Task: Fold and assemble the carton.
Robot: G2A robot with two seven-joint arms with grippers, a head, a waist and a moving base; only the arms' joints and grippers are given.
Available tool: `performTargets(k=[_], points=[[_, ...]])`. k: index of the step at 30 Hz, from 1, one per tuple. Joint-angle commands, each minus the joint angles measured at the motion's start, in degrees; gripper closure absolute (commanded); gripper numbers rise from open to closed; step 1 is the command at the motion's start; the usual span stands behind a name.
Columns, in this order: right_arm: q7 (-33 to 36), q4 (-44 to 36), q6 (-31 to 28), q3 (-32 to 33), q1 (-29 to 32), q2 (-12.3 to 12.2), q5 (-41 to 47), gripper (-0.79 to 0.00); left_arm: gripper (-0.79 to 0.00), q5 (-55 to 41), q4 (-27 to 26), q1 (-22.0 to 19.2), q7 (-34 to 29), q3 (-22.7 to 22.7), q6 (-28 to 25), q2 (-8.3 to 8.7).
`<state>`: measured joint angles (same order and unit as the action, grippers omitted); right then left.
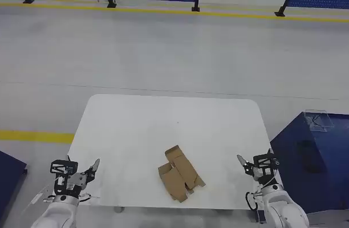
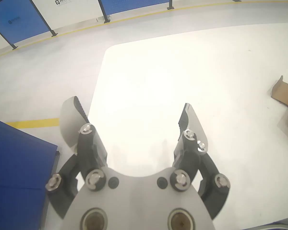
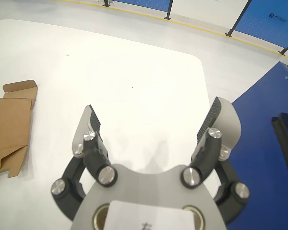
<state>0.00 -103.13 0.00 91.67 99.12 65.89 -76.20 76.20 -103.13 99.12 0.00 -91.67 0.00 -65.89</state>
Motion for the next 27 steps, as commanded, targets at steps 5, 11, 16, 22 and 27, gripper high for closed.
performTargets(k=[5,11,16,22,27], points=[[0.0,0.0,0.0,0.0,0.0,0.0,0.0,-0.784,-0.653,0.0,0.0,0.0,0.0,0.0,0.0,0.0],[0.0,0.0,0.0,0.0,0.0,0.0,0.0,-0.785,-0.785,-11.6,-3.7,0.2,-5.8,0.9,-1.9,-0.52],[0.0,0.0,0.0,0.0,0.0,0.0,0.0,-0.785,-0.785,-44.4,-11.5,1.3,-26.0,-1.4,-7.9,-0.64],[0.0,0.0,0.0,0.0,0.0,0.0,0.0,-0.785,-0.785,-72.8,-8.2,-4.4,-46.8,-0.2,-7.8,-0.28],[0.0,0.0,0.0,0.0,0.0,0.0,0.0,-0.785,-0.785,-86.5,0.9,-11.4,-54.3,4.0,-6.6,-0.52]])
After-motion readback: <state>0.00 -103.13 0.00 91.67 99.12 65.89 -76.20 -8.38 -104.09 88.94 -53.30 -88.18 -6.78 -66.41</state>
